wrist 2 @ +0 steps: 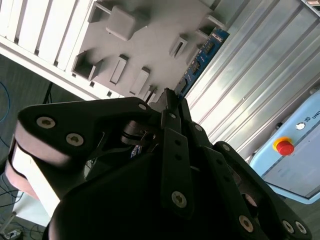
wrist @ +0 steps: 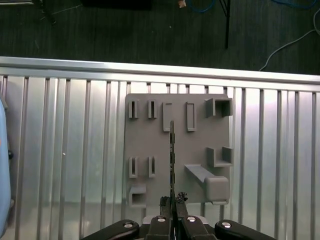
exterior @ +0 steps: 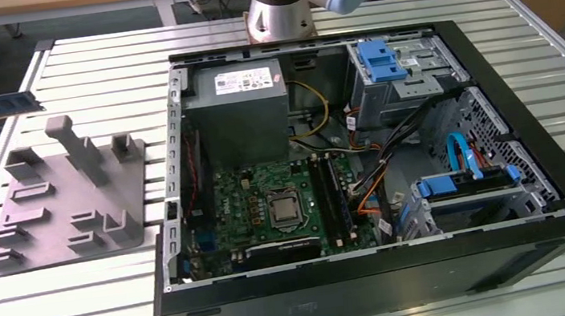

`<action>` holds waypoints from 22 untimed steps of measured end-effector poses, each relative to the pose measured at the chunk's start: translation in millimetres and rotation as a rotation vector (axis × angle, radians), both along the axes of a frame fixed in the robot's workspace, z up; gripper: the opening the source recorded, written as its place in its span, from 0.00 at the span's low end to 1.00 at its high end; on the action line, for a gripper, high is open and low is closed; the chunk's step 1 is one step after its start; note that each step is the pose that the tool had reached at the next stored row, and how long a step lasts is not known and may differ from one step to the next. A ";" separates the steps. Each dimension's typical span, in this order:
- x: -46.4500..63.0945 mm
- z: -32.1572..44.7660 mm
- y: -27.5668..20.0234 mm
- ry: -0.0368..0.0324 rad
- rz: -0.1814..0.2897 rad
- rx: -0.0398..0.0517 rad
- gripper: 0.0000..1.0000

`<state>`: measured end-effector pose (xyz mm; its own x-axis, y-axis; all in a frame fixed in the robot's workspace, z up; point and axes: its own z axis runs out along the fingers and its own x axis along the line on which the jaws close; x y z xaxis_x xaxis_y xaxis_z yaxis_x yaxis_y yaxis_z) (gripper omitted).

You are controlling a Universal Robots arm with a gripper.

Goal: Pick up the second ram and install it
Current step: 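Pick up the second ram and move it above second insertion slot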

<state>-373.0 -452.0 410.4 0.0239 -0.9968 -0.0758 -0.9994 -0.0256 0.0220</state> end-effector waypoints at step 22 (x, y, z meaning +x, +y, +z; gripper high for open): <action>44.3 -1.0 0.0 0.0012 0.000 0.0000 0.14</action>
